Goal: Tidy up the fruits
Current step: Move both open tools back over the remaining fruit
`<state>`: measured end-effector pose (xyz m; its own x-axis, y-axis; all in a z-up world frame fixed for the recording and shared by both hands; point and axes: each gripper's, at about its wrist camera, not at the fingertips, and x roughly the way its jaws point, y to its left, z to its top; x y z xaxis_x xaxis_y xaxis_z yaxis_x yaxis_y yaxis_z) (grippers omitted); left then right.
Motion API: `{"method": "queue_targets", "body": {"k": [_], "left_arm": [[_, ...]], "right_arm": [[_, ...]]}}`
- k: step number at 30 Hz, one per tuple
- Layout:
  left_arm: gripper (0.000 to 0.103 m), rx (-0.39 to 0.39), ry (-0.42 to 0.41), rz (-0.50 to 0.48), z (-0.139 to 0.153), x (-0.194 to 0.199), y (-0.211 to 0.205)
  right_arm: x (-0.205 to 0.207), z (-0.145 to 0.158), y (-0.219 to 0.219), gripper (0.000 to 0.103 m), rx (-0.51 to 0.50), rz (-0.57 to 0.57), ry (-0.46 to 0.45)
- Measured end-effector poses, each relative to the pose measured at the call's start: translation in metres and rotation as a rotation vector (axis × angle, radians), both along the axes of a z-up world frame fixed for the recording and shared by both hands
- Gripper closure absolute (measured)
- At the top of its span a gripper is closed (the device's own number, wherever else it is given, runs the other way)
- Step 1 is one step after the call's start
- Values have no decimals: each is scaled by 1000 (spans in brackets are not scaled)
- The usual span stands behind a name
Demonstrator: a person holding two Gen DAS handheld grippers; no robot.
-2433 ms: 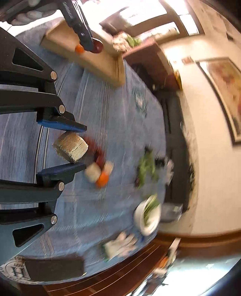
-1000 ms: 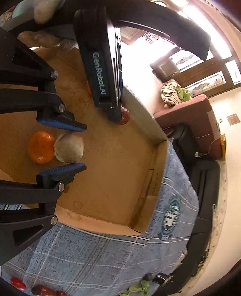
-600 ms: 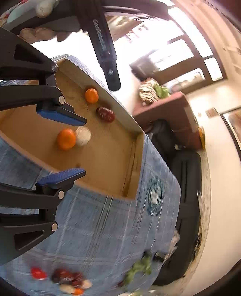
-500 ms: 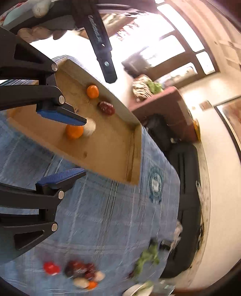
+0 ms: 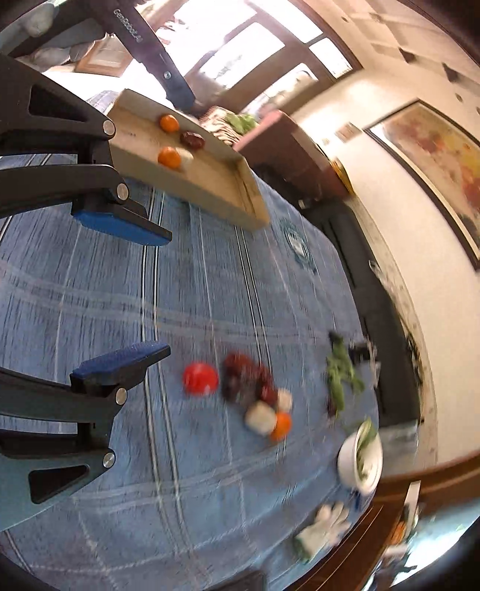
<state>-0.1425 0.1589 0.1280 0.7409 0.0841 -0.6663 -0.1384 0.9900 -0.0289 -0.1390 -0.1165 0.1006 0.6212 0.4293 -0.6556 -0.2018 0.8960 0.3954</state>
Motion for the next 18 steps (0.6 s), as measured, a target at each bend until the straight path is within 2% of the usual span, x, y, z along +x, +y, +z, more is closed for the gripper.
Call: {"method": "queue_targets", "body": {"k": [8, 11, 18], "left_arm": [[37, 24, 28, -16, -6, 14, -17], [33, 7, 55, -42, -15, 23, -25], [32, 3, 139, -153, -46, 57, -60]], "right_arm": [[7, -13, -43, 45, 20, -68, 19], [13, -19, -59, 45, 13, -95, 37], [40, -25, -92, 45, -28, -125, 74]]}}
